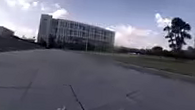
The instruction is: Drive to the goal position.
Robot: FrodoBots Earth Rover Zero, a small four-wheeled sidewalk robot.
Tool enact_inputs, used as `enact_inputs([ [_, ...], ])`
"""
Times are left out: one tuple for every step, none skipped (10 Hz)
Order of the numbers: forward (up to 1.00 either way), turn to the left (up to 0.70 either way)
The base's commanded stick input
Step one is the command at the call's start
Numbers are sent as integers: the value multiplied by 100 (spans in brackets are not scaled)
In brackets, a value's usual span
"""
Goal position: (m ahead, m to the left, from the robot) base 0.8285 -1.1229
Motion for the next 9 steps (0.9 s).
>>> enact_inputs([
  [-100,0],
  [-100,0],
  [-100,0],
  [-100,0],
  [-100,0],
  [-100,0],
  [-100,0],
  [-100,0],
  [-100,0],
])
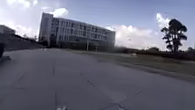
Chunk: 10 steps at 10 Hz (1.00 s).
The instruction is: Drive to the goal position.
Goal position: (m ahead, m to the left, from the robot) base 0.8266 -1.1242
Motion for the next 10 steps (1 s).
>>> enact_inputs([
  [-100,0],
  [-100,0],
  [-100,0],
  [-28,32],
  [0,45],
  [0,45],
  [0,45],
  [0,45],
  [0,45],
  [0,45],
])
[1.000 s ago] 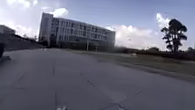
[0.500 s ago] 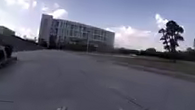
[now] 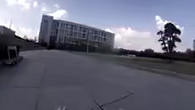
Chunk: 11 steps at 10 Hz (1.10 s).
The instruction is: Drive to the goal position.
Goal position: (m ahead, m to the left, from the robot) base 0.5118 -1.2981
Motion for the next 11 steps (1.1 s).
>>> enact_inputs([
  [0,45],
  [0,45],
  [0,45],
  [0,45],
  [100,27],
  [100,27],
  [100,27],
  [100,27],
  [100,27],
  [100,27],
  [100,27],
])
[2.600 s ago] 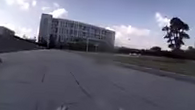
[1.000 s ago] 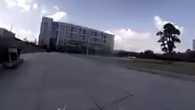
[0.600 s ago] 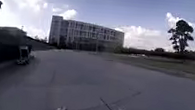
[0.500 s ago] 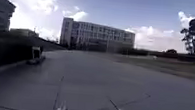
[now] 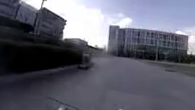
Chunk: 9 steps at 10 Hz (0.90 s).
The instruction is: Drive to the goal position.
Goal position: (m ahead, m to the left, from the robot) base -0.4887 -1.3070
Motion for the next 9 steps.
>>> enact_inputs([
  [100,27],
  [100,27],
  [100,27],
  [100,27],
  [100,27],
  [100,27],
  [100,27],
  [100,27],
  [100,27],
])
